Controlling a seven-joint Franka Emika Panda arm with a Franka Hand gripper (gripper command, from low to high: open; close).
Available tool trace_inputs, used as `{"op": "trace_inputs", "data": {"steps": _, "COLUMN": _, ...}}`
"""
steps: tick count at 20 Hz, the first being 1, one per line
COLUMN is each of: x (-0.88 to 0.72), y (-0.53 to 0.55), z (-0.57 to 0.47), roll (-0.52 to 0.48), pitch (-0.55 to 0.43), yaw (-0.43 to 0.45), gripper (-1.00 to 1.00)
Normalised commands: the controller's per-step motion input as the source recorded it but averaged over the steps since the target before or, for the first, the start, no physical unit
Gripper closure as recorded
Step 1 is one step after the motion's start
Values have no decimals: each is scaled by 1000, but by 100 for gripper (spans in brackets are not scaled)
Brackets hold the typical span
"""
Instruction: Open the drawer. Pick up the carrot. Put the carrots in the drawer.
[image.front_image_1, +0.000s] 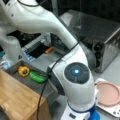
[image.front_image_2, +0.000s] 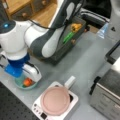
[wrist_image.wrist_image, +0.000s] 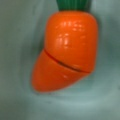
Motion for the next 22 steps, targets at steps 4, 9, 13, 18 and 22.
{"op": "trace_inputs", "data": {"steps": 4, "x": -73, "y": -150, "z": -135, "roll": 218, "pitch": -186, "yaw": 28, "gripper": -100}}
{"op": "trace_inputs", "data": {"steps": 9, "x": -65, "y": -142, "z": -136, "roll": 227, "pitch": -183, "yaw": 12, "gripper": -100}}
{"op": "trace_inputs", "data": {"steps": 13, "x": -96, "y": -77, "z": -166, "roll": 241, "pitch": -195, "yaw": -21, "gripper": -100}}
{"op": "trace_inputs", "data": {"steps": 18, "x": -105, "y": -9, "z": -243, "roll": 225, "pitch": -221, "yaw": -37, "gripper": -100}}
{"op": "trace_inputs", "data": {"steps": 22, "x": -120, "y": 47, "z": -268, "roll": 193, "pitch": -245, "yaw": -51, "gripper": -100}}
